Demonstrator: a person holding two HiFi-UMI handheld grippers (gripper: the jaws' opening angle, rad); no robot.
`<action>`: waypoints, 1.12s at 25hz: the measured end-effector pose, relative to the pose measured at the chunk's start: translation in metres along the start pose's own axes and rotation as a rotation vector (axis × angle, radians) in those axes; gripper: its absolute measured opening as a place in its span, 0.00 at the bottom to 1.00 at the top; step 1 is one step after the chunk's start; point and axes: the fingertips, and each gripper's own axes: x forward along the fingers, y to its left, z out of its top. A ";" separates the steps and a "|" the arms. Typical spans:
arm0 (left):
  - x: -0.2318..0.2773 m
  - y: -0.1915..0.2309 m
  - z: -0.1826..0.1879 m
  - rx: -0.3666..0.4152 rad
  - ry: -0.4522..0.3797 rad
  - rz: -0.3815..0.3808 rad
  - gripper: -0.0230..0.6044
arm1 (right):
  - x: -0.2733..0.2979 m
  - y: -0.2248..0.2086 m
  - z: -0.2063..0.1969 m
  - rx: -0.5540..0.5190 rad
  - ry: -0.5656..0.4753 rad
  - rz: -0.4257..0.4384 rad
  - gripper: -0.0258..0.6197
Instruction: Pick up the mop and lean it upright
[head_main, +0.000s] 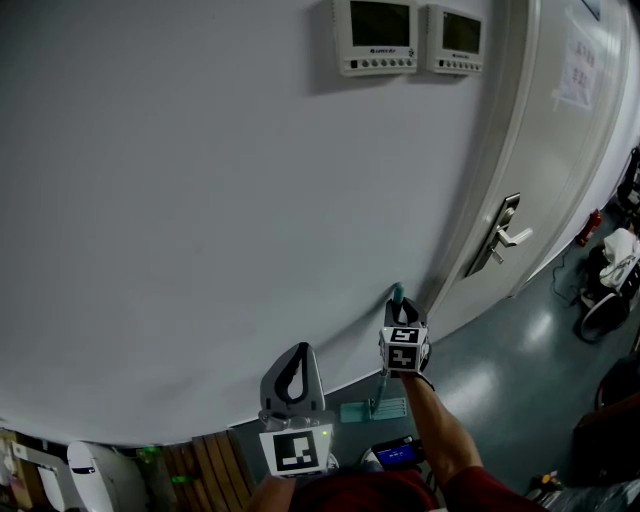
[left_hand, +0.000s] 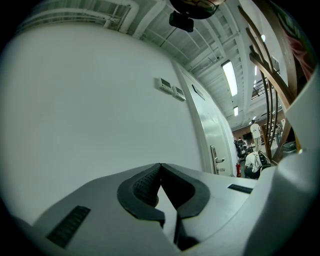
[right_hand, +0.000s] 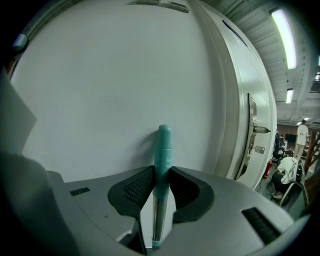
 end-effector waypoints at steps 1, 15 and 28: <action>0.000 0.000 -0.001 0.002 0.002 0.000 0.06 | 0.000 0.000 0.000 -0.001 -0.003 0.000 0.21; 0.002 0.000 -0.011 -0.003 0.018 0.000 0.06 | -0.004 -0.002 0.016 0.029 -0.064 0.018 0.31; 0.006 -0.004 -0.007 -0.008 0.014 -0.015 0.06 | -0.014 -0.001 0.020 0.021 -0.102 0.029 0.35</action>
